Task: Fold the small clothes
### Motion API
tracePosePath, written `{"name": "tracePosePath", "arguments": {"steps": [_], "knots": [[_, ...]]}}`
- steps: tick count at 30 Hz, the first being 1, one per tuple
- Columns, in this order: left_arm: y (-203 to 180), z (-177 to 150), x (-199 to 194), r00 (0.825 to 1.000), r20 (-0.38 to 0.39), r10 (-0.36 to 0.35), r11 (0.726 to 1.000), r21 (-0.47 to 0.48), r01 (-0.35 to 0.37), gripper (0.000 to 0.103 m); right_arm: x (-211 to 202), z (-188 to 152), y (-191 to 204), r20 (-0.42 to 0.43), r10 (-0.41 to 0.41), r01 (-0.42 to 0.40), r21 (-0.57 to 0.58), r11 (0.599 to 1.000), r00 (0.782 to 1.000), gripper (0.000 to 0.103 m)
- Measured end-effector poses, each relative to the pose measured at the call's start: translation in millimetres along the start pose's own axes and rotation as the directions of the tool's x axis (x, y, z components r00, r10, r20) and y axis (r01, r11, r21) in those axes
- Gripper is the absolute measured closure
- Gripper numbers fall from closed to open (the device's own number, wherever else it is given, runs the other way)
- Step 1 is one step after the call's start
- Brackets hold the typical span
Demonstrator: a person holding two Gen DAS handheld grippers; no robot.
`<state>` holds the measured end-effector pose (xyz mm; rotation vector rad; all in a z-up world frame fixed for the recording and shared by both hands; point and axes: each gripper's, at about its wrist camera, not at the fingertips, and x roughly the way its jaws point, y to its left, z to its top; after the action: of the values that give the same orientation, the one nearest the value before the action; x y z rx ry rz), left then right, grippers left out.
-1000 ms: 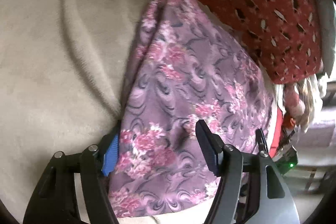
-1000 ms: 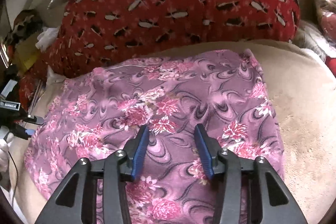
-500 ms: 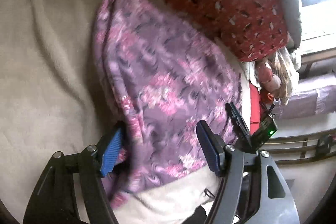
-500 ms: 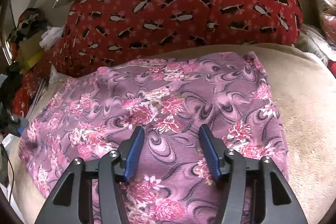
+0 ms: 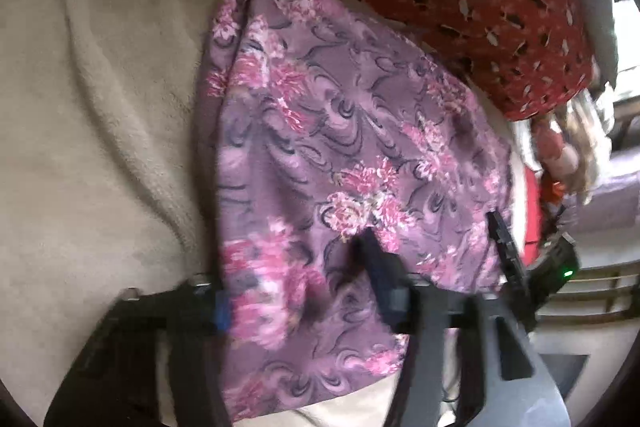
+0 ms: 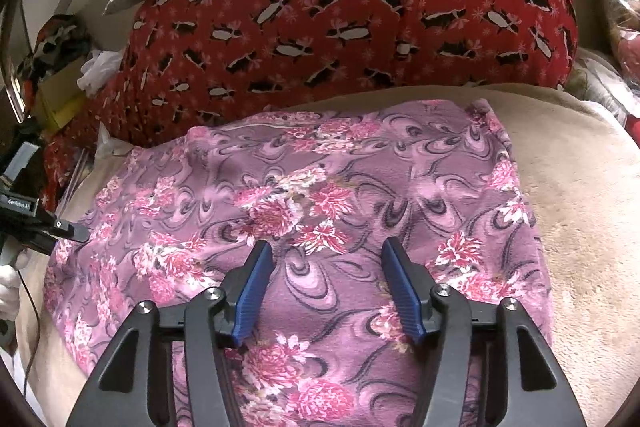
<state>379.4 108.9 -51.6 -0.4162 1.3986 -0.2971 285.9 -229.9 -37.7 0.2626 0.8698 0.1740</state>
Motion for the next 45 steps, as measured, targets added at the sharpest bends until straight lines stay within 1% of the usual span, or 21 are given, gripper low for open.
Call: {"name": "tracePosePath", "arguments": {"steps": [1,2,4,6,10,15,19,24,27,31,36,38,39,40,41,44,45], "knots": [[1.0,-0.8,-3.6,1.0,0.005,0.006,1.0,-0.004,-0.006,0.084,0.2,0.4,-0.1,-0.002,0.002,-0.002,0.0,1.0,1.0,0.042],[2.5,-1.6,-7.8,1.0,0.011,0.004,1.0,-0.02,-0.004,0.088,0.4,0.8,-0.3,-0.004,0.003,-0.003,0.001,1.0,1.0,0.042],[5.6,-3.2,-18.0,0.998,0.03,-0.047,0.996,-0.073,0.049,0.089,1.0,2.6,-0.3,-0.012,0.002,-0.002,0.003,1.0,1.0,0.042],[0.4,-5.3,-31.0,0.995,0.055,-0.086,0.991,-0.101,0.091,0.089,1.4,5.8,0.1,-0.029,0.001,-0.001,0.005,1.0,1.0,0.042],[-26.5,-8.7,-44.4,0.99,0.087,-0.115,0.986,-0.107,0.124,0.09,-1.1,14.7,-4.0,-0.067,0.022,-0.02,0.039,0.999,0.998,0.042],[-72.8,-11.5,-51.0,0.98,0.11,-0.166,0.979,-0.1,0.177,0.09,-9.5,18.3,-13.8,-0.087,0.059,-0.051,0.084,0.995,0.994,0.042],[-101.1,-10.7,-49.1,0.977,0.112,-0.183,0.976,-0.098,0.194,0.092,-17.5,18.0,-17.0,-0.096,0.045,-0.04,0.052,0.998,0.994,0.042],[-132.4,-11.4,-42.7,0.972,0.104,-0.209,0.97,-0.104,0.22,0.093,-32.1,15.4,-19.0,-0.097,-0.003,0.001,-0.026,1.0,0.995,0.042],[-152.6,-12.4,-37.3,0.971,0.094,-0.221,0.969,-0.089,0.23,0.093,-41.8,11.6,-28.6,-0.094,-0.022,0.019,-0.036,0.999,0.995,0.042],[-174.0,-12.8,-23.4,0.971,0.067,-0.228,0.97,-0.071,0.232,0.093,-51.6,2.2,-48.2,-0.099,-0.04,0.039,-0.017,0.999,0.994,0.042],[-192.6,-13.6,8.4,0.971,0.02,-0.239,0.966,-0.096,0.24,0.093,-53.8,-8.4,-63.5,-0.115,-0.056,0.056,-0.003,0.998,0.992,0.042],[-198.0,-14.8,17.5,0.97,0.004,-0.245,0.965,-0.1,0.244,0.095,-54.8,-12.7,-68.0,-0.119,-0.055,0.056,0.005,0.998,0.991,0.042],[-202.3,-15.3,24.5,0.968,-0.009,-0.251,0.963,-0.099,0.249,0.101,-55.0,-14.0,-69.7,-0.121,-0.052,0.054,0.008,0.999,0.991,0.042],[-205.4,-16.1,30.1,0.962,-0.028,-0.273,0.958,-0.099,0.269,0.103,-54.9,-15.6,-71.6,-0.123,-0.05,0.051,0.011,0.999,0.991,0.042],[-211.8,-17.0,39.0,0.954,-0.05,-0.295,0.952,-0.101,0.289,0.103,-53.9,-16.4,-72.4,-0.122,-0.045,0.047,0.014,0.999,0.991,0.042],[-228.7,-19.8,57.2,0.968,-0.071,-0.24,0.97,-0.053,0.236,0.103,-52.6,-18.9,-74.3,-0.115,-0.039,0.041,0.018,0.999,0.993,0.039],[-230.0,-21.1,70.7,0.964,-0.107,-0.244,0.969,-0.075,0.237,0.103,-51.1,-20.0,-74.4,-0.114,-0.038,0.04,0.016,0.999,0.993,0.037]]}}
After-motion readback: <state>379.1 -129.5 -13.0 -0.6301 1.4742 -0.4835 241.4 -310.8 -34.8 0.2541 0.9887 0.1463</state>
